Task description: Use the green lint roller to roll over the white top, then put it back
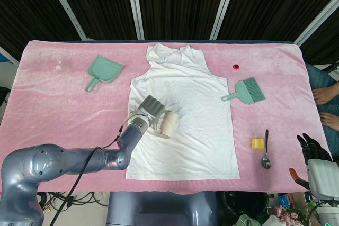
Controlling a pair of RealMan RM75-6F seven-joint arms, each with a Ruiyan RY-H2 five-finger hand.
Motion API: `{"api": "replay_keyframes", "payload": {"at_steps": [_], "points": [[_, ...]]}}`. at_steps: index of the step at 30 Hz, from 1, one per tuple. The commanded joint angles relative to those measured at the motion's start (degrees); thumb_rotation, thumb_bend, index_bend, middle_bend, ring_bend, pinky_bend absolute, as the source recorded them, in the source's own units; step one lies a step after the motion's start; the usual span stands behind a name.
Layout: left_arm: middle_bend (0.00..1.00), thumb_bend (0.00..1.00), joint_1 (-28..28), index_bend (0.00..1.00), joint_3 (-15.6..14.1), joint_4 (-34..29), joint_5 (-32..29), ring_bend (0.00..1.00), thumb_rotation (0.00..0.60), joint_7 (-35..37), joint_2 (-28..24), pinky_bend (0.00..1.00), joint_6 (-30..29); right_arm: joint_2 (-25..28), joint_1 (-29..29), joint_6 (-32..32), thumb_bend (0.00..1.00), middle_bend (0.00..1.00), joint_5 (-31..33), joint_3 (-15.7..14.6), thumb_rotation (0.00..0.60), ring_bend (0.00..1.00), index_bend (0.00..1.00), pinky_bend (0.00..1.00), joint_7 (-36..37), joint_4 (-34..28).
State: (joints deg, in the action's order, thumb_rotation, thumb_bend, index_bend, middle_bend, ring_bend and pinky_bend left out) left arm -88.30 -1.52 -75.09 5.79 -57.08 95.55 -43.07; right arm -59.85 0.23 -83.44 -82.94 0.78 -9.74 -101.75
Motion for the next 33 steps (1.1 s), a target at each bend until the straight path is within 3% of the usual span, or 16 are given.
{"api": "replay_keyframes", "payload": {"at_steps": [1, 12, 24, 33], "points": [[0.62, 0.54, -2.52, 0.71, 1.99, 0.51, -2.34, 0.52, 0.6, -1.85, 2.07, 0.73, -1.3, 0.06, -0.02, 0.04, 0.18, 0.05, 0.08, 0.0, 0.6, 0.1, 0.0, 0.21, 0.15, 0.01], [0.62, 0.54, -8.32, 0.71, 6.21, 1.15, -10.47, 0.52, 0.6, -8.57, 5.72, 0.73, -5.4, 0.21, 0.0, 0.05, 0.18, 0.05, -0.02, 0.03, 0.6, 0.1, 0.0, 0.21, 0.48, 0.06], [0.62, 0.54, -6.51, 0.71, 4.98, -1.01, -12.2, 0.52, 0.6, -11.69, 3.8, 0.73, -6.32, 0.07, -0.09, -0.03, 0.18, 0.05, -0.23, -0.15, 0.6, 0.1, 0.0, 0.21, 0.07, -0.09], [0.62, 0.54, -2.02, 0.71, 1.75, -4.59, -9.89, 0.52, 0.6, -10.16, -0.95, 0.73, -5.7, -0.02, -0.18, -0.15, 0.18, 0.05, -0.25, -0.18, 0.6, 0.1, 0.0, 0.21, -0.04, -0.12]]}}
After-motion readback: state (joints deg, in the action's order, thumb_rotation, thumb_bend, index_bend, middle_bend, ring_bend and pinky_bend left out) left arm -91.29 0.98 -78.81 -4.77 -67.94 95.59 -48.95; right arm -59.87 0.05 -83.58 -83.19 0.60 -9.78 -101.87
